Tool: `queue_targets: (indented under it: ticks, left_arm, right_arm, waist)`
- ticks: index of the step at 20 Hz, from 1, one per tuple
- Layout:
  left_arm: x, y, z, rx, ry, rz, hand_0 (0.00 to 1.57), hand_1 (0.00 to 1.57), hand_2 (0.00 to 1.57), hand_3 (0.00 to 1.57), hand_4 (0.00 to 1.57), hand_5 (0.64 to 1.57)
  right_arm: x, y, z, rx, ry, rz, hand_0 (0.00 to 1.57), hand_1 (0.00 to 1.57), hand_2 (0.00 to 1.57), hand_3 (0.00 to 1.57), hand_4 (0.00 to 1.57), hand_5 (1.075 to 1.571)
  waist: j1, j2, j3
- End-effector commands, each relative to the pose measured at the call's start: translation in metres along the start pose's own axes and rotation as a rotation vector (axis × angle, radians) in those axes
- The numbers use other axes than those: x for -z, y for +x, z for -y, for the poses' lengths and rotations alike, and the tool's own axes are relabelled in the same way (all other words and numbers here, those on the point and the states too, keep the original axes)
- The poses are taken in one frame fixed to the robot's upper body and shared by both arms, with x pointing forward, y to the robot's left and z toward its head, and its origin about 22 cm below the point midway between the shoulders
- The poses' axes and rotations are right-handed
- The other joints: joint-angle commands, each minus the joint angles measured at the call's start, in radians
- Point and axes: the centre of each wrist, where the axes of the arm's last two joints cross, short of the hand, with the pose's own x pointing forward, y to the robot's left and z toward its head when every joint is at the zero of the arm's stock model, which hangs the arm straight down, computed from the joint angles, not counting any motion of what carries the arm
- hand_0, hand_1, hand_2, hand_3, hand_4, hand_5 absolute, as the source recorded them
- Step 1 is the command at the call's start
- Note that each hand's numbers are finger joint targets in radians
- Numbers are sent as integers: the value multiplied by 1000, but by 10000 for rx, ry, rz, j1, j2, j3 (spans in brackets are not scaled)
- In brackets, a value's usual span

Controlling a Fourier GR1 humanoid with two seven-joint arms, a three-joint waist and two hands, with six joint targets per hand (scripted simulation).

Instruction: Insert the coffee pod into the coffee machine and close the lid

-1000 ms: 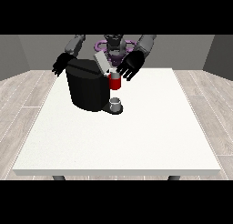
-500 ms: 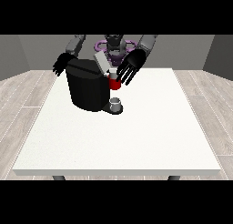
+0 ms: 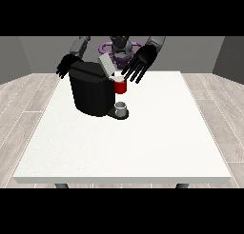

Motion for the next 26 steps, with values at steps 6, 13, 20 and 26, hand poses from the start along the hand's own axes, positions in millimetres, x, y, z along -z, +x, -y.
queue_targets:
  ticks: [6, 13, 20, 26]
  left_arm:
    - [-7, -14, 35, -847, -395, -14, 0, 0, 0, 0, 0, 1571]
    - [-21, -25, 122, -5477, -150, -183, 0, 0, 0, 0, 79, 1571]
    - [-65, -61, 194, -8354, -393, -982, 0, 0, 0, 0, 0, 1571]
    - [-95, -83, 222, -9905, -268, -2162, 0, 0, 0, 0, 215, 1571]
  right_arm:
    - [-17, -21, 23, 78, -282, -651, 0, 0, 0, 0, 387, 1571]
    - [-45, -48, 54, 121, -1318, -1349, 0, 0, 0, 0, 399, 1571]
    - [-59, -42, 58, -733, -193, -1582, 0, 0, 0, 0, 390, 1571]
    - [-33, 2, 54, -691, 979, -1047, 0, 0, 0, 0, 0, 1571]
  waist:
    - [484, -976, -4]
    - [1528, -2545, -8]
    - [2207, -4070, -12]
    - [2505, -4704, -12]
